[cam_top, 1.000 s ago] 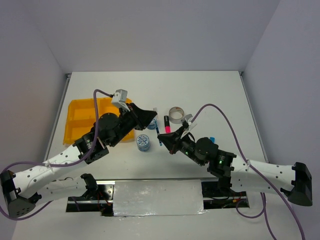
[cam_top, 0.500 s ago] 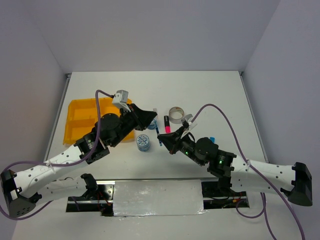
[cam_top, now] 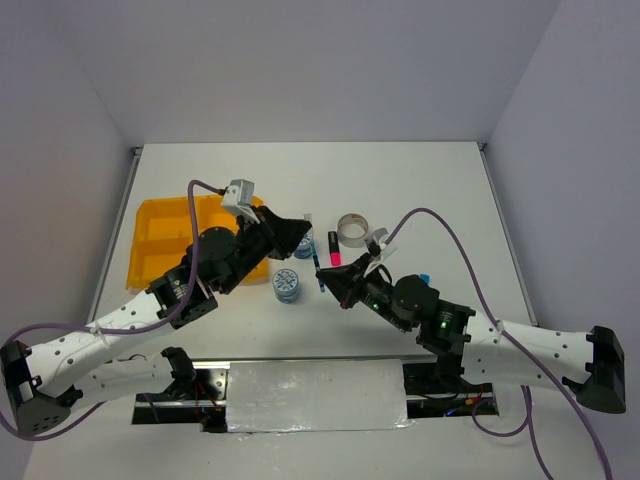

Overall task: Sort the stationery into containers
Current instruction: Close the pen cap on the pen.

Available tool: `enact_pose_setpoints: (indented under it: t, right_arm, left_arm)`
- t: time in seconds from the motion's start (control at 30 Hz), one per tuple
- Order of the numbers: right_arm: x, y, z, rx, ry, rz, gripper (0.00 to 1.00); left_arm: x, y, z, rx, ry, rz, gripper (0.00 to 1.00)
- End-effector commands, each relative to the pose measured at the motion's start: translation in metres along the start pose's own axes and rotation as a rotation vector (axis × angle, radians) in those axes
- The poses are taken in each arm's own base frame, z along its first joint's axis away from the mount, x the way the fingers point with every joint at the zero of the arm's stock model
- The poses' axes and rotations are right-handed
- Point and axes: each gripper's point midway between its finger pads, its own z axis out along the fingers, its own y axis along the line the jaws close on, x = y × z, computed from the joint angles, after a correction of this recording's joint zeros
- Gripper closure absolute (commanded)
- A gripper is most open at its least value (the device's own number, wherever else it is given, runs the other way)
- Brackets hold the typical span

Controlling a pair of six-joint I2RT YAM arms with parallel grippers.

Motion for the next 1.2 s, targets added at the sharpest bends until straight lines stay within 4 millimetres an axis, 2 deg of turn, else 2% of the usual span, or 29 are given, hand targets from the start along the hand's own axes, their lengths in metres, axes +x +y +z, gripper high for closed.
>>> enact_pose_setpoints:
  t: [0.0,0.43,0.73,1.03,1.17]
  right_arm:
    - [-0.021,0.009,-0.002,-0.016,-0.052,0.022,1.00]
    - [-0.029,0.003,0.000,0.037,-0.068,0.021,1.00]
    - [-0.038,0.005,-0.001,0.037,-0.088,0.035,1.00]
    - [-0.049,0.003,-0.001,0.060,-0.114,0.044,1.00]
    - [-0.053,0.001,0.003,0.087,-0.128,0.055,1.00]
  left_arm:
    - [-0.016,-0.015,0.000,0.055,-0.053,0.002,1.00]
    - [-0.001,-0.022,0.007,0.108,-0.011,0.010,1.00]
    - [0.007,-0.015,0.009,0.101,-0.007,0.034,1.00]
    - [0.019,-0.018,0.011,0.148,0.017,0.044,1.00]
    - [0.017,-0.020,0.010,0.166,0.005,0.033,1.00]
